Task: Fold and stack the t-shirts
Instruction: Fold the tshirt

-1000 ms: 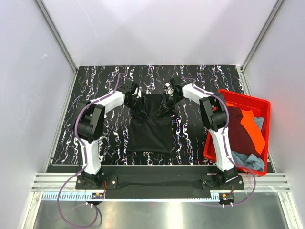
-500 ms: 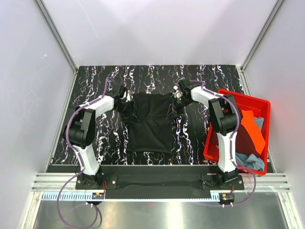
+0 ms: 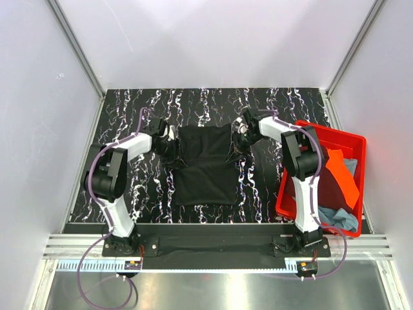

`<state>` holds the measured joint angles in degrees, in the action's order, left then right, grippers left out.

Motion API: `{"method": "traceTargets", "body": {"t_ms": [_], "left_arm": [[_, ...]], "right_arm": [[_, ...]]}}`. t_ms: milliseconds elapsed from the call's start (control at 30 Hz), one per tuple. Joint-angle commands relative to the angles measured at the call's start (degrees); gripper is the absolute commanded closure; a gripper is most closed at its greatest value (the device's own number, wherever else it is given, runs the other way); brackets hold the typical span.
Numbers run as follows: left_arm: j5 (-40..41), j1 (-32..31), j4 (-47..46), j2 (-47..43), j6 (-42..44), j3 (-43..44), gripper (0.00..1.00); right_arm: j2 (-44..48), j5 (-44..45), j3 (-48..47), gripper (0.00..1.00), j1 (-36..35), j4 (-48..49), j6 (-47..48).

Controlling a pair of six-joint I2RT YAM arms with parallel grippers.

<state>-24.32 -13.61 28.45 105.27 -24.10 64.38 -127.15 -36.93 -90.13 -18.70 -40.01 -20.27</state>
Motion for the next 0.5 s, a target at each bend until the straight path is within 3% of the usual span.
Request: {"method": "traceTargets", "body": {"t_ms": [0,133,233,467], "left_arm": [[4.71,0.16,2.75,-6.29,0.9,-5.22,0.39],[7.87,0.16,6.87,-14.99,-0.07,-6.89,0.27],[8.58,0.07,9.17,-20.8,-1.74,-9.17,0.25],[6.48,-6.16,5.76,-31.09,-15.85,-26.37,0.24]], "right_arm": [[4.18,7.13,-1.63,0.67,0.51,-3.66,3.31],[11.3,8.36,3.19,0.53,0.42,-4.9,3.14],[17.63,7.58,10.39,0.44,0.07,-4.55,2.7],[32.3,4.76,33.66,0.31,-4.32,2.38,-1.61]]}}
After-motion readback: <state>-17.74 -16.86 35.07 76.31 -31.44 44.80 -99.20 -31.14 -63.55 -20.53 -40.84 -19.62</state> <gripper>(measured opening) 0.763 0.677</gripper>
